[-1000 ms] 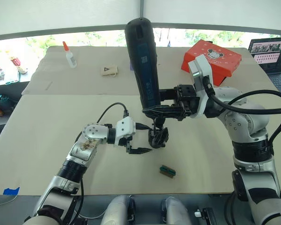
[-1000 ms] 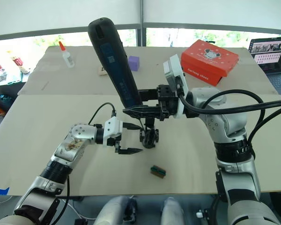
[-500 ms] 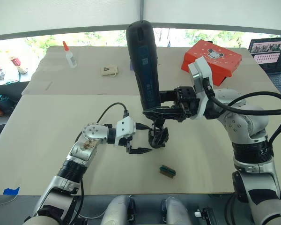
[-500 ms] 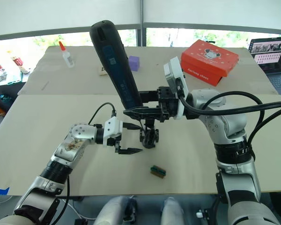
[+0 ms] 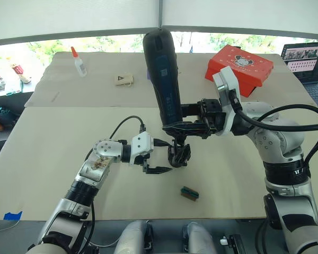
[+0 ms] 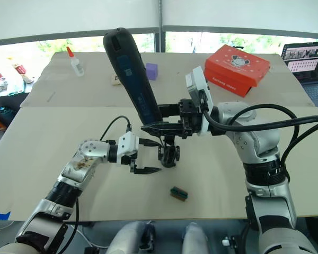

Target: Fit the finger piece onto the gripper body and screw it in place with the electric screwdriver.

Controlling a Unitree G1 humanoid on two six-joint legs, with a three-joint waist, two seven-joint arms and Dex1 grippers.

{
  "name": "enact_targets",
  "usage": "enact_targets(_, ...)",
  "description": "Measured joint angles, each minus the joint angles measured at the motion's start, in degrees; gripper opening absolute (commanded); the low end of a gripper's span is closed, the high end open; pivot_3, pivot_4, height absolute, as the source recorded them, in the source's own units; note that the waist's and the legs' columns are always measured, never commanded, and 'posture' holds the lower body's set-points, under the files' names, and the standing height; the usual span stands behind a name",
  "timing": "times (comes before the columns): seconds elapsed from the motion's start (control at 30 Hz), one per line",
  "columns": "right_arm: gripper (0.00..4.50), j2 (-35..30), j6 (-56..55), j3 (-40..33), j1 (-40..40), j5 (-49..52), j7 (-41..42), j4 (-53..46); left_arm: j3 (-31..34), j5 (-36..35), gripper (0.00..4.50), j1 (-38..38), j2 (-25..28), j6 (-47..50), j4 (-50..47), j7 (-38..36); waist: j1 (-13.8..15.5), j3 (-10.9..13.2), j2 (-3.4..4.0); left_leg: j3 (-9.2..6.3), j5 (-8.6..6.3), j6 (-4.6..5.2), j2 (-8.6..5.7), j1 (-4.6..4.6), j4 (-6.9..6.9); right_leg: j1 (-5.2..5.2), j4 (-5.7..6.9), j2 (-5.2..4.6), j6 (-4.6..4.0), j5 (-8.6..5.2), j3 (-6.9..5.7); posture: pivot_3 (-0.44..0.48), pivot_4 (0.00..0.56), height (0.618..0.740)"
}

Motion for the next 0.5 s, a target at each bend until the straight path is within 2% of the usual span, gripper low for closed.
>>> enact_targets(0.5, 1.94, 0.04, 0.0, 0.21, 0.06, 0.0, -0.07, 0.0, 0.0, 0.28, 4.5, 0.0, -0.04, 0.0, 0.0, 0.02, -0.01, 0.0, 0.0, 0.0, 0.0, 0.0, 0.0, 0.0, 0.0, 0.0, 0.0, 0.0, 0.0, 0.0, 0.0, 0.0, 0.15, 0.74)
